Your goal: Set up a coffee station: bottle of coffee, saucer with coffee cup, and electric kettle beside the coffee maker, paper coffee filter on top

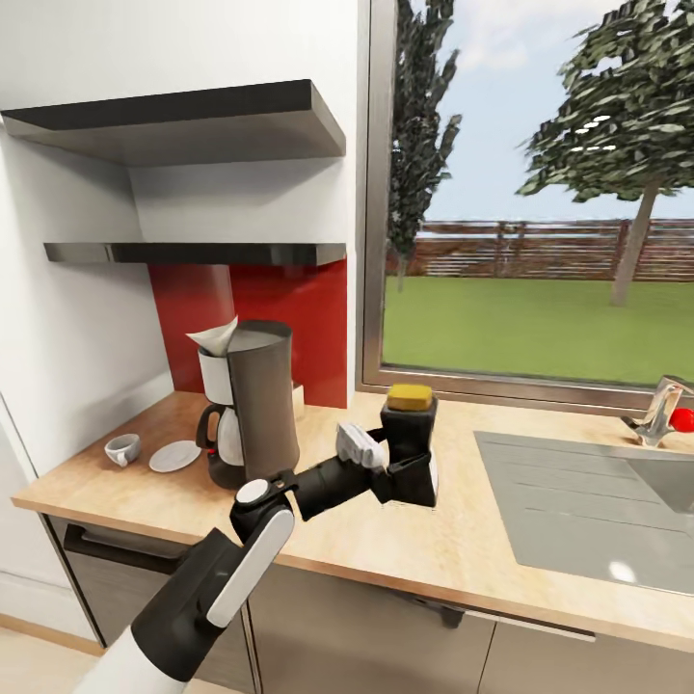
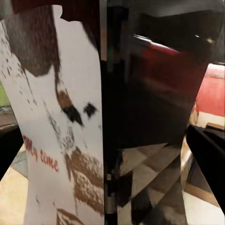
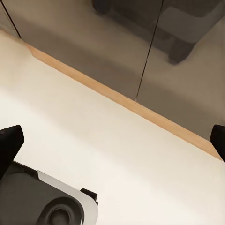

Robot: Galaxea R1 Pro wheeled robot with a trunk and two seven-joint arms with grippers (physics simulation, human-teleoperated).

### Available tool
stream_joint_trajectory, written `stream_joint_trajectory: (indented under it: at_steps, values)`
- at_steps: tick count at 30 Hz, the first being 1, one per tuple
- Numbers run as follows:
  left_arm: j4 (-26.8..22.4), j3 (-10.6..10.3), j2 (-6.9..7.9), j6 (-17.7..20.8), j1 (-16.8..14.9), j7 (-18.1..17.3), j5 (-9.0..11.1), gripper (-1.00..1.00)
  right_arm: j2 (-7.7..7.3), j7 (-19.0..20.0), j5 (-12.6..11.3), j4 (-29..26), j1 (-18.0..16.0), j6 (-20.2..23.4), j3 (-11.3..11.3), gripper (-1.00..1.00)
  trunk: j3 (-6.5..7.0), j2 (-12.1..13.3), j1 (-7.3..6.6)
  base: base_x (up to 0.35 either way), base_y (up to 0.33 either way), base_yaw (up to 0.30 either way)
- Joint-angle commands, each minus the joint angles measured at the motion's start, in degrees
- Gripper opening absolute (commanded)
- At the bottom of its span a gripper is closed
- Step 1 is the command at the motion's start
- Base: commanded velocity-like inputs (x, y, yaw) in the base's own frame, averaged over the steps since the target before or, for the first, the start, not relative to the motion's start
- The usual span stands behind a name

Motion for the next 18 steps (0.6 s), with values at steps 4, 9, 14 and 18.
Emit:
stream_joint_trajectory:
  at_steps: [4, 9, 14, 18]
  values:
    - [0.0, 0.0, -0.53, -2.6, 0.0, 5.4, 0.5, -1.0, -0.02, 0.3, -0.6, 0.1, 0.0, -0.2, 0.4, 1.0, -0.08, -0.1, 0.01, 0.0, 0.0, 0.0]
    - [0.1, -0.9, -0.77, -4.5, 0.0, 14.2, 0.4, -1.0, -0.03, 0.3, -0.6, 0.1, 0.0, -0.2, 0.4, 1.0, -0.08, -0.1, 0.01, 0.0, 0.0, 0.0]
    - [1.3, -3.7, -0.85, -6.8, 0.0, 21.2, 0.0, -1.0, -0.03, 0.3, -0.6, 0.1, 0.0, -0.2, 0.4, 1.0, -0.08, -0.1, 0.01, 0.0, 0.0, 0.0]
    - [3.5, -6.3, -0.93, -11.3, 0.0, 29.6, -2.4, -1.0, -0.03, 0.3, -0.6, 0.1, 0.0, -0.2, 0.4, 1.0, -0.08, -0.1, 0.01, 0.0, 0.0, 0.0]
